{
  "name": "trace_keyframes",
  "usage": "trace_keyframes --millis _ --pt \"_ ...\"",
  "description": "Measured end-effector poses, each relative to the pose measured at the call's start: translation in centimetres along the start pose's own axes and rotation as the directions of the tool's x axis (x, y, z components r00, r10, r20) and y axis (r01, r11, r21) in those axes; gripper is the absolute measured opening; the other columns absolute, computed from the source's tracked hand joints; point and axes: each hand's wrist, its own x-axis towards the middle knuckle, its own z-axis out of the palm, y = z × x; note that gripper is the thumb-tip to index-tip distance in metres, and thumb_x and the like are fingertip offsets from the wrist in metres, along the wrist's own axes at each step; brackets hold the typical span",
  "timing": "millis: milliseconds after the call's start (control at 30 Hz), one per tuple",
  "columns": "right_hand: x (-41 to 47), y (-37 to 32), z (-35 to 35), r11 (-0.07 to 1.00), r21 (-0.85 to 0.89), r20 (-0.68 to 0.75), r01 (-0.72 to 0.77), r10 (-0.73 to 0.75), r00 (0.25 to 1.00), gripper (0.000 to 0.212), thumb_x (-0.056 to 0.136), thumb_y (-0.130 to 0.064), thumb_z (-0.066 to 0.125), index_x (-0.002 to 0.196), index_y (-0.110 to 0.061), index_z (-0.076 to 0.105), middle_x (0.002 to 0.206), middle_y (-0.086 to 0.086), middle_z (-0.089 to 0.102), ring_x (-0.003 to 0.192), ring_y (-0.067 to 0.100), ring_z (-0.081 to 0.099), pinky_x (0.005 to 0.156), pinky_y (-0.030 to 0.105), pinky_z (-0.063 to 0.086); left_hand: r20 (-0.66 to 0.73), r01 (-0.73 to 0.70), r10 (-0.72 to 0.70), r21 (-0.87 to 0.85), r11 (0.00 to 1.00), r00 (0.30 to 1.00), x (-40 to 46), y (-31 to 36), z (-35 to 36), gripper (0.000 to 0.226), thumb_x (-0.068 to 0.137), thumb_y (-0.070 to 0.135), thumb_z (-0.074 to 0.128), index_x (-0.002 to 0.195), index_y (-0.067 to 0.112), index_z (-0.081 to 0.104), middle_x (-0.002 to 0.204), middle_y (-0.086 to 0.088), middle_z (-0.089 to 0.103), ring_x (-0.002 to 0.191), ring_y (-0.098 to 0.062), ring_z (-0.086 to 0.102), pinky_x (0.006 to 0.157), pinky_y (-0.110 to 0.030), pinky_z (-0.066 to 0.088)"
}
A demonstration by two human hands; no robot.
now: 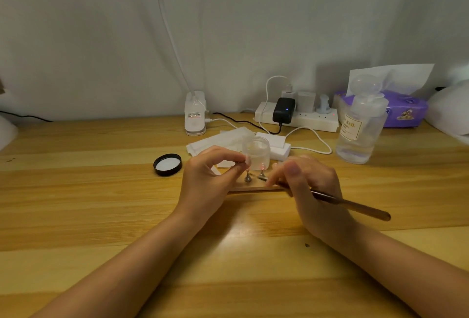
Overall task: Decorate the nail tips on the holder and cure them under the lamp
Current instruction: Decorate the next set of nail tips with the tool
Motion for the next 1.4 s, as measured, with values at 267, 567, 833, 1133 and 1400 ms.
trace_keyframes --millis 267,567,833,1133,1400 --pt "0.60 -0.51 -0.29 0.997 -0.024 0.024 -0.074 0.074 0.997 0.013 0.085 -0.035 0.051 0.087 -0.023 0.056 0.073 -0.009 0.061 0.071 0.006 0.057 0.065 0.020 0.048 0.005 -0.004 0.004 -0.016 1.000 1.000 -0.05 0.06 -0.01 0.012 0.074 0.010 0.072 0.085 0.014 0.071 0.081 0.007 0.068 0.082 0.000 0.060 0.073 -0.005 0.040" --pt "0.57 -0.19 0.15 0.993 -0.113 0.069 0.045 -0.038 0.997 0.047 0.092 -0.046 0.038 0.075 -0.010 0.064 0.072 -0.012 0.052 0.065 0.003 0.047 0.058 0.024 0.041 -0.007 -0.013 0.013 -0.010 1.000 1.000 -0.07 0.15 -0.02 0.014 0.074 0.009 0.071 0.083 0.019 0.069 0.079 0.012 0.065 0.082 0.003 0.059 0.073 -0.004 0.039" --pt "0.18 0.06 -0.37 0.999 -0.004 0.056 0.035 -0.035 0.998 0.055 0.097 -0.042 0.030 0.067 -0.009 0.063 0.068 -0.020 0.048 0.065 -0.002 0.048 0.063 0.021 0.039 -0.010 0.014 -0.014 0.000 1.000 1.000 0.00 0.08 0.01 0.013 0.074 0.011 0.072 0.082 0.021 0.069 0.080 0.011 0.066 0.082 -0.002 0.059 0.072 -0.006 0.040" --pt "0.05 0.27 0.07 0.998 -0.005 0.078 0.058 -0.057 0.995 0.056 0.098 -0.039 0.026 0.068 -0.010 0.063 0.067 -0.017 0.053 0.069 -0.006 0.050 0.067 0.018 0.041 -0.014 0.019 -0.019 0.005 1.000 1.000 -0.01 0.01 -0.04 0.016 0.074 0.009 0.072 0.083 0.022 0.068 0.081 0.012 0.065 0.083 -0.001 0.058 0.074 -0.009 0.042" --pt "0.40 0.04 0.12 0.997 -0.076 0.040 0.000 0.003 0.999 0.051 0.096 -0.044 0.028 0.077 -0.013 0.064 0.075 -0.017 0.053 0.072 0.002 0.053 0.065 0.026 0.043 -0.008 0.011 -0.011 0.010 1.000 1.000 0.02 0.08 -0.03 0.018 0.073 0.008 0.073 0.083 0.022 0.068 0.080 0.015 0.064 0.083 0.003 0.057 0.074 -0.006 0.040"
